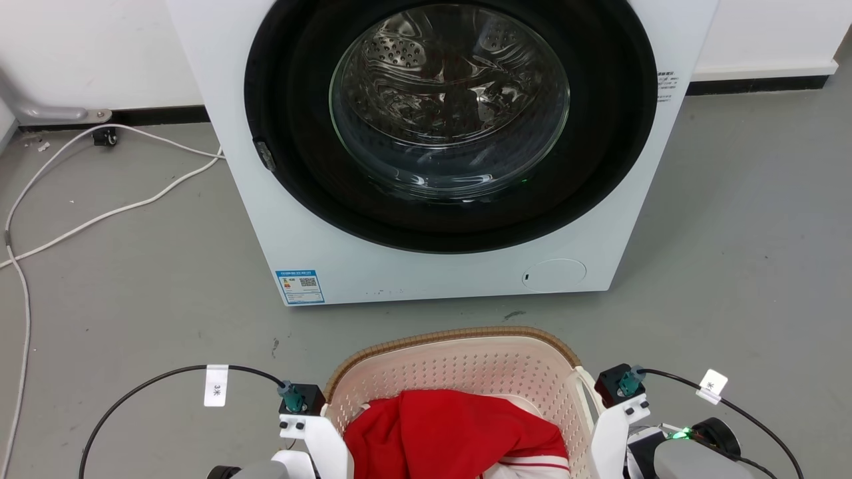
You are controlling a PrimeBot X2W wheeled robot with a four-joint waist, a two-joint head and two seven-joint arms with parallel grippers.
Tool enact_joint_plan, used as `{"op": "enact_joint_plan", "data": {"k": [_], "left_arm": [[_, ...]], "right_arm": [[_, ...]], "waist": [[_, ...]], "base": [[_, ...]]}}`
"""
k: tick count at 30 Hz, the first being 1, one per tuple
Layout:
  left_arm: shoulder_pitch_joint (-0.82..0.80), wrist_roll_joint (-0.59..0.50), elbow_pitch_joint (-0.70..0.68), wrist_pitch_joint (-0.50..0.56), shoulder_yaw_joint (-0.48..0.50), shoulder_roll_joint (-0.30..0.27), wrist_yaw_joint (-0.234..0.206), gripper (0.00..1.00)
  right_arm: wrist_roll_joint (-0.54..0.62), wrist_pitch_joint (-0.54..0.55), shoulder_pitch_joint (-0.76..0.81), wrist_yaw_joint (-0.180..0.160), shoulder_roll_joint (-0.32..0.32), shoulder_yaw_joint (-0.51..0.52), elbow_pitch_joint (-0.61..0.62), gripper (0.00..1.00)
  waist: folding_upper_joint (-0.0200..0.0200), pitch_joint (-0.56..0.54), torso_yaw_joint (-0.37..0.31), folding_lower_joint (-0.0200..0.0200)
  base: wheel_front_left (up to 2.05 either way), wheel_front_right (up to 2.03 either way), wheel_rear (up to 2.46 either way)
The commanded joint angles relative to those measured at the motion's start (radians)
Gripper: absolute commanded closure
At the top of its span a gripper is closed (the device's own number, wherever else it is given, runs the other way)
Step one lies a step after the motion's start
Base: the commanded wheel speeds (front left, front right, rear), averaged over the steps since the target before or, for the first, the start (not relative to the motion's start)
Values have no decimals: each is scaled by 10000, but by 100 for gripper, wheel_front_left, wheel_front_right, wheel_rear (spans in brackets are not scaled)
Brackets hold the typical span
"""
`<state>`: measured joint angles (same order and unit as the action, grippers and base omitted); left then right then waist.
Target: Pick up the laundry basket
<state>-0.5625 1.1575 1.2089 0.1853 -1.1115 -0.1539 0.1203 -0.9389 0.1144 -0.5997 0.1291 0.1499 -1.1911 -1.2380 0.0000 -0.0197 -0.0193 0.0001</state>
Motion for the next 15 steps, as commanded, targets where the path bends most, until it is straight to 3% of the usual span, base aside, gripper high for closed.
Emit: {"op": "enact_joint_plan", "data": {"k": [1,15], "left_arm": [[-195,31,-99,-88,-43,115,177,100],[-243,305,-58,-133,-321,129,177,100]], "right_arm": [[-11,-51,-157,28,-26,-75,16,100],[-425,-94,-197,28,22,-430,-23,100]], "waist": [[0,2,2,-1],[0,37,27,-1]], "base": [[0,0,0],[0,0,0]]}}
